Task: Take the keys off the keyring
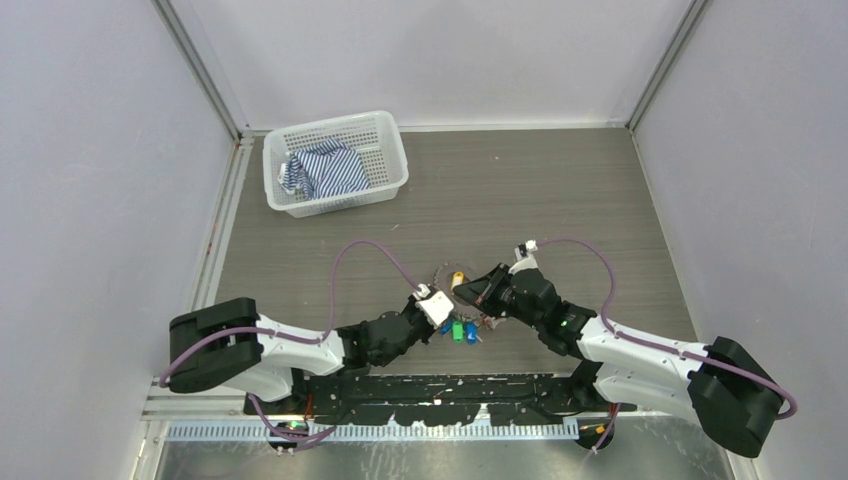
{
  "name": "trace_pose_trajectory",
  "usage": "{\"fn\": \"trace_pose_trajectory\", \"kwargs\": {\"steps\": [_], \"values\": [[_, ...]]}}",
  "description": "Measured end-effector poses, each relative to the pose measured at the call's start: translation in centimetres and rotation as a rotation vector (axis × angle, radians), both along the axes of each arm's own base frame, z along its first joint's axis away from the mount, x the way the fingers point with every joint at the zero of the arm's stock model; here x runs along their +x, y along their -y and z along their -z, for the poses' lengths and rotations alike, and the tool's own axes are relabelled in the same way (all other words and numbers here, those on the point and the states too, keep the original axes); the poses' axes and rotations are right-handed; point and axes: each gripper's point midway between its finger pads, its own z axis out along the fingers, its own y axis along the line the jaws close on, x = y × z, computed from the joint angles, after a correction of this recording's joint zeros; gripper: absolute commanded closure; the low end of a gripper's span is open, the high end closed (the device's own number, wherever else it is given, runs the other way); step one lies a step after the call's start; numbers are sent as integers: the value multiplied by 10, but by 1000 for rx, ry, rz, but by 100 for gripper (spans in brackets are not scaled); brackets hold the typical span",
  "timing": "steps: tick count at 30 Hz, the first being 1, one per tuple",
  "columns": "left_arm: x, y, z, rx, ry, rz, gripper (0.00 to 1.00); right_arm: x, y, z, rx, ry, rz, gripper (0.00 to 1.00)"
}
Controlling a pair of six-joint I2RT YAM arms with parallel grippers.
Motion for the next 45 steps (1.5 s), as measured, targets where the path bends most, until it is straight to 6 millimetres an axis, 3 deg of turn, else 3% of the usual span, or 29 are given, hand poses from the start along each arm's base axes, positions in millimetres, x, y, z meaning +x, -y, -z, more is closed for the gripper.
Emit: {"fn": "trace_pose_trajectory", "kwargs": {"steps": [11,22,45], "values": [[11,0,4,9,8,-59,100,2,3,1,-78,83,-42,99],[16,-4,2,2,9,-97,100,-1,-7,-6,-136,156,-90,99],[29,-17,2,-66,-66,-200,100,-14,-11,4,-298,224,-192,99]]}}
